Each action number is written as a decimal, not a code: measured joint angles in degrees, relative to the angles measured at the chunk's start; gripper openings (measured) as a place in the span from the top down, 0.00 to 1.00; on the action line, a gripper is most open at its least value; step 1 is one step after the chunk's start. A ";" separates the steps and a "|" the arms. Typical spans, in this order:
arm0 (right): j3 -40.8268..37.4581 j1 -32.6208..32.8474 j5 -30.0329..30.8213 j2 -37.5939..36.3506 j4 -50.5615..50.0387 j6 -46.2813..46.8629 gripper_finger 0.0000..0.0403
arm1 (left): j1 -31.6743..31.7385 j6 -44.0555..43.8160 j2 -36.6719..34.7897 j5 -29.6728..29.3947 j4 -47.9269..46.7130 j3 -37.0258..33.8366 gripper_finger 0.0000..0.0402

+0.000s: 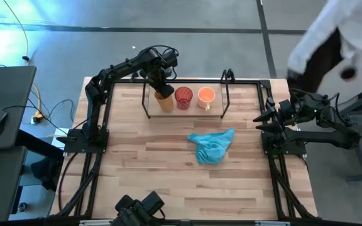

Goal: Stack small to large cups/mugs on shelf
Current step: Put the yellow cup on the shelf

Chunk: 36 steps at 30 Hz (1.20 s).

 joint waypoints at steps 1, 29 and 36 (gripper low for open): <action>0.00 0.00 -0.01 0.00 0.00 0.00 0.68 | -0.02 0.00 -0.02 0.06 0.00 0.02 0.84; 0.00 0.01 -0.02 0.00 0.00 -0.39 0.68 | 0.05 0.94 -1.57 -0.33 -0.72 0.22 0.97; 0.00 0.01 -0.02 0.00 0.00 -0.22 0.68 | 0.04 1.03 -1.89 -1.14 -0.72 0.22 0.99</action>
